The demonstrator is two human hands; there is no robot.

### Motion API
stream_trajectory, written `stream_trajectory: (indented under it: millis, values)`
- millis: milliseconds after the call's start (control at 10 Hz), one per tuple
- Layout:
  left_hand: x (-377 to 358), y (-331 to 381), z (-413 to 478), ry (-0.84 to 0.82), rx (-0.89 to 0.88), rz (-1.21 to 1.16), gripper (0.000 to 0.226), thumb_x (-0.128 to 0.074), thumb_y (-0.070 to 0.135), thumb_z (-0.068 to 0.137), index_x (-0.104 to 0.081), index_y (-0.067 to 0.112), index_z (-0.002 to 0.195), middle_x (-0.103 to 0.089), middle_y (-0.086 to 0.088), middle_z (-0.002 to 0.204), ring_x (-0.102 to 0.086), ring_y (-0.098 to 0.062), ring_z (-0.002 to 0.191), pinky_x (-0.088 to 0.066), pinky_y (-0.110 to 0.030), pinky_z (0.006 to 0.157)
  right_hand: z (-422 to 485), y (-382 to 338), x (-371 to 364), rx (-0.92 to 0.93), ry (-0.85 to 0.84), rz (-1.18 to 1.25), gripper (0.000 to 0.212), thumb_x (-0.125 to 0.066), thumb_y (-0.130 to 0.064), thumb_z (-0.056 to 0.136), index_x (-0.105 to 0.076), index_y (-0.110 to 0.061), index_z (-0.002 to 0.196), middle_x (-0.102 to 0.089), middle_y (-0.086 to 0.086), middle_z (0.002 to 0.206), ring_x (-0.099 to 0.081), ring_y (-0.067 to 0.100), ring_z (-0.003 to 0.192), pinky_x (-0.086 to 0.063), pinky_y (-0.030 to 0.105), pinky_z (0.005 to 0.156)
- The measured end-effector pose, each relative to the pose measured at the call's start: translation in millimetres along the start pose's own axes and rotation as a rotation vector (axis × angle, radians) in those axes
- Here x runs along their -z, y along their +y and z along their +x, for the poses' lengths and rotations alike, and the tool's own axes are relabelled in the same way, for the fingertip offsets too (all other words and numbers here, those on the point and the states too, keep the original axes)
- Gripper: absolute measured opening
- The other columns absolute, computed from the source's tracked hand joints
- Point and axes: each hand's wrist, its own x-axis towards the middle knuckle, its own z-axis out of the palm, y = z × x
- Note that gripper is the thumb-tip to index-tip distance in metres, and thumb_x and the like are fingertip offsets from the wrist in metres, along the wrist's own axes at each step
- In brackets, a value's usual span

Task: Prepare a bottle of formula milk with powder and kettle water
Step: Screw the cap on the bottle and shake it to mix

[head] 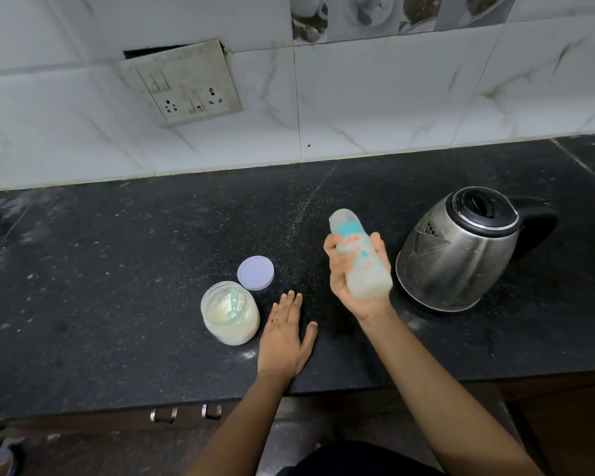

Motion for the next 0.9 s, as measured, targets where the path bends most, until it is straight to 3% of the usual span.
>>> stream_trajectory:
  millis: [100,200,400,500,600,800,900]
  values:
    - [0.6,0.4,-0.2,0.000,0.002,-0.006,0.071,-0.023,0.054,0.092,-0.029,0.014,0.149,-0.027,-0.003,0.157,-0.013,-0.013,0.147,0.001,-0.024,0.119,-6.8,4.7,-11.7,0.010,-0.105,-0.215,0.055,-0.067,-0.025,0.084,-0.038,-0.002,0.124,-0.057,0.018,0.109,-0.064,0.026,0.078,-0.056,0.034,0.067]
    - [0.6,0.6,-0.5,0.002,0.005,-0.003,0.071,-0.022,0.055,0.091,-0.029,0.014,0.149,-0.027,-0.003,0.157,-0.013,-0.013,0.147,0.001,-0.025,0.119,-8.1,7.3,-21.6,0.000,-0.022,0.118,0.057,-0.071,-0.021,0.080,-0.046,-0.004,0.128,-0.056,0.014,0.114,-0.065,0.032,0.087,-0.057,0.044,0.073]
    - [2.4,1.4,-0.8,-0.002,0.004,-0.008,0.072,-0.020,0.055,0.091,-0.028,0.014,0.150,-0.026,-0.004,0.157,-0.013,-0.013,0.147,0.000,-0.025,0.119,-7.3,4.3,-38.9,0.100,0.068,0.087,0.068,-0.080,-0.013,0.065,-0.045,-0.006,0.123,-0.052,0.017,0.102,-0.060,0.027,0.086,-0.059,0.042,0.069]
    - [1.8,1.3,-0.6,-0.006,0.003,0.003,0.072,-0.020,0.055,0.091,-0.027,0.014,0.150,-0.025,-0.004,0.158,-0.013,-0.013,0.147,0.001,-0.024,0.119,-7.1,1.6,-39.4,0.192,0.135,0.061,0.065,-0.078,-0.019,0.061,-0.052,-0.007,0.119,-0.057,0.014,0.098,-0.062,0.023,0.082,-0.060,0.035,0.067]
    - [1.7,1.6,-1.0,-0.006,0.004,0.005,0.072,-0.021,0.055,0.091,-0.028,0.014,0.149,-0.026,-0.004,0.157,-0.014,-0.013,0.147,-0.001,-0.025,0.119,-8.5,-3.9,-36.2,0.177,0.185,0.035,0.056,-0.069,-0.026,0.069,-0.057,-0.007,0.120,-0.065,0.010,0.100,-0.069,0.023,0.077,-0.061,0.030,0.064]
    - [1.2,1.3,-0.5,-0.010,0.008,0.014,0.071,-0.021,0.055,0.091,-0.027,0.015,0.150,-0.025,-0.004,0.157,-0.014,-0.013,0.147,0.000,-0.025,0.119,-15.5,-6.0,-51.5,0.290,0.384,0.001,0.034,-0.054,-0.016,0.083,-0.054,0.000,0.113,-0.061,0.024,0.101,-0.063,0.033,0.087,-0.059,0.041,0.068]
    - [0.5,1.3,-0.6,-0.011,0.011,0.016,0.071,-0.023,0.055,0.091,-0.028,0.015,0.150,-0.026,-0.004,0.157,-0.014,-0.013,0.147,0.001,-0.024,0.119,-19.5,-5.8,-47.1,0.108,0.294,0.093,0.039,-0.066,-0.020,0.083,-0.052,0.004,0.111,-0.060,0.022,0.095,-0.064,0.032,0.080,-0.058,0.040,0.066]
